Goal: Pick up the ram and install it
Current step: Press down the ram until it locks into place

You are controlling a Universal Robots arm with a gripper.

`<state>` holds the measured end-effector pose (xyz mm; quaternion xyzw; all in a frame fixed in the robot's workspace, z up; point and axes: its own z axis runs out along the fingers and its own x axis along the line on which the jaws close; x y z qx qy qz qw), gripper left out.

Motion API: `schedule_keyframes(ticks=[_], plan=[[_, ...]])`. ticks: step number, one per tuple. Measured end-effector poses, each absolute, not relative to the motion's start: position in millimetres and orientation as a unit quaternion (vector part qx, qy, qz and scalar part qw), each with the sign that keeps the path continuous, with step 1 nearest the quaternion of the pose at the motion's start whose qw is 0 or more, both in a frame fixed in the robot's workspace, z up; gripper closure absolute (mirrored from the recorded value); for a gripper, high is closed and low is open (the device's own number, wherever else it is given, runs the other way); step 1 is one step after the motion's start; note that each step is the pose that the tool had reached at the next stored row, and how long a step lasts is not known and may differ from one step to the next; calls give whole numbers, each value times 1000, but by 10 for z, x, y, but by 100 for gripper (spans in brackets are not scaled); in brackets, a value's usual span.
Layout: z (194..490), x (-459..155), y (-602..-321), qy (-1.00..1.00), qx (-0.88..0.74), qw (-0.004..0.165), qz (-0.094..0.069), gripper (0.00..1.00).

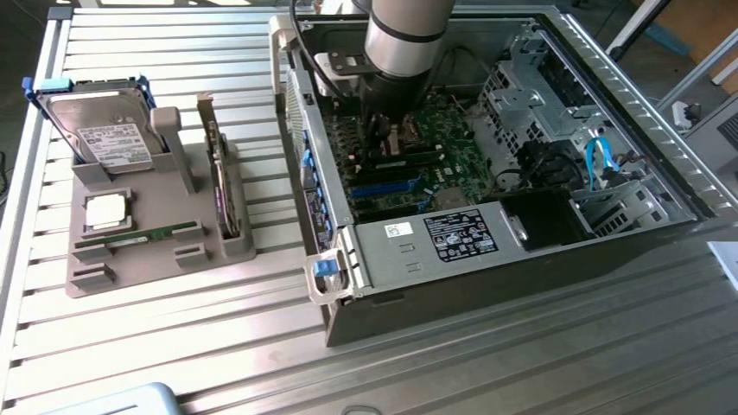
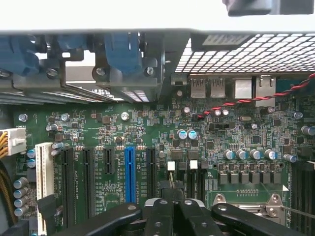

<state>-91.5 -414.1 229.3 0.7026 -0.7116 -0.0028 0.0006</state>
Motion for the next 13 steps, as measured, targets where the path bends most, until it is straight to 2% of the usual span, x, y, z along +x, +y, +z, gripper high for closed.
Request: schedule_keyframes(ticks=[6,13], plan=[[2409,-915,-4141,-712,703,0,-3,89],[2698,-915,-4141,-712,703,1,-3,89]])
